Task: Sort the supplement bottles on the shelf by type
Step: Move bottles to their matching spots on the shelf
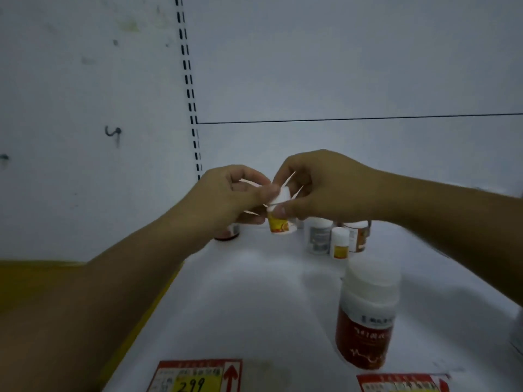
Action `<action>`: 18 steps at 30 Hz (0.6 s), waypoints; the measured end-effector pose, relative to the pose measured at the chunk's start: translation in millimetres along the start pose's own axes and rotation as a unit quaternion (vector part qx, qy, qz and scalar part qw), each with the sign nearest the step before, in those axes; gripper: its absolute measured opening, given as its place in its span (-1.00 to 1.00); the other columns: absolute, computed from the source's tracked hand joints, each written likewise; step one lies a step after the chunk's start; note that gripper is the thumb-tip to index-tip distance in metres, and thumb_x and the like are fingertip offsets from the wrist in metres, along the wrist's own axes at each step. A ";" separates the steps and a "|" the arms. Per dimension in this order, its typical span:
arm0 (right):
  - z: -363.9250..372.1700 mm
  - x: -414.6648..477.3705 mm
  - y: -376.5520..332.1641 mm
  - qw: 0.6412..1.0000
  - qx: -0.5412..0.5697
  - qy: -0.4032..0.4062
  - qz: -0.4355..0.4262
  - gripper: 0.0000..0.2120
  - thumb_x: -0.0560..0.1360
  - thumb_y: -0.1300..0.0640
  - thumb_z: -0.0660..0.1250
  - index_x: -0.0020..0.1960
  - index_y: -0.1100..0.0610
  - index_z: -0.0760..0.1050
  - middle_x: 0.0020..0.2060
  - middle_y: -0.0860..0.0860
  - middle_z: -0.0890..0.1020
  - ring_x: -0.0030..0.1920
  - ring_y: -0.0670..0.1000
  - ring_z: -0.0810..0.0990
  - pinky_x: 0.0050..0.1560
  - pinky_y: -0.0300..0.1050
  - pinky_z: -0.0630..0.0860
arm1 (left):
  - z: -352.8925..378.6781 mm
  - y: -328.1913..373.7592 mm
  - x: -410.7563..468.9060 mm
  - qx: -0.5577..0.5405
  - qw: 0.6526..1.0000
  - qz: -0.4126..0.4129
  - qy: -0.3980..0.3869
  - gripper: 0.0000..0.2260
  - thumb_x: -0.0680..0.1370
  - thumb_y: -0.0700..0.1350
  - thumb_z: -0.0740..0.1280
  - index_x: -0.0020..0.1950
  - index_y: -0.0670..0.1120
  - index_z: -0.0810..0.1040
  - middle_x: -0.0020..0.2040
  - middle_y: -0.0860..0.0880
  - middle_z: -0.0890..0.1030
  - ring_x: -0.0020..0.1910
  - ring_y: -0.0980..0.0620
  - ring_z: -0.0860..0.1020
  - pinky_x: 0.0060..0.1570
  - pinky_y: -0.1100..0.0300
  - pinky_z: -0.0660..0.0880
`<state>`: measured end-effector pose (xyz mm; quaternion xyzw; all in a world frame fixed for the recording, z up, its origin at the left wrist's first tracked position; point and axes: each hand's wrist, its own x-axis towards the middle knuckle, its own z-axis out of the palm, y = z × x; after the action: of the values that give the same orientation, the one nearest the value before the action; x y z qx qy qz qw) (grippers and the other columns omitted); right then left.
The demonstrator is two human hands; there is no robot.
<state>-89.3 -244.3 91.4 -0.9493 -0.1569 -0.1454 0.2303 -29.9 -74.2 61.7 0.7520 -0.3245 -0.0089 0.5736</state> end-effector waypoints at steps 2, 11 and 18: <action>-2.6 13.1 3.1 1.000 0.022 0.007 0.007 -0.71 0.31 0.03 0.50 -0.03 -0.05 0.48 -0.18 -0.10 0.64 -0.24 -0.09 0.65 -0.17 -0.20 0.60 | -21.8 -12.5 21.7 0.019 0.997 0.001 0.077 -0.71 0.37 0.14 0.40 -0.11 -0.06 0.61 -0.21 -0.03 0.71 -0.21 0.01 0.69 -0.30 0.23 0.59; 4.6 18.8 26.0 0.994 0.103 -0.002 0.024 -0.81 0.39 0.07 0.43 -0.07 -0.04 0.44 -0.06 -0.08 0.61 -0.17 -0.04 0.66 -0.13 -0.09 0.63 | -64.0 -114.5 93.6 0.282 0.947 -0.109 0.110 -0.51 0.39 0.06 0.44 0.25 -0.07 0.41 0.19 -0.10 0.50 0.04 -0.05 0.49 -0.13 0.19 0.41; 15.0 18.9 11.1 0.993 0.118 -0.019 0.000 -0.89 0.43 0.12 0.39 -0.08 0.04 0.47 -0.05 -0.02 0.60 -0.10 0.02 0.64 -0.13 -0.01 0.64 | -52.1 -121.1 97.2 0.224 0.955 -0.081 0.178 -0.60 0.31 0.07 0.49 0.00 -0.04 0.41 -0.02 -0.08 0.53 -0.06 -0.07 0.53 -0.35 0.22 0.41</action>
<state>-65.0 -242.1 80.9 -0.9180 -0.1773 -0.1076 0.3381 124.8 -62.1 9.2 0.8745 -0.1491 0.1519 0.4359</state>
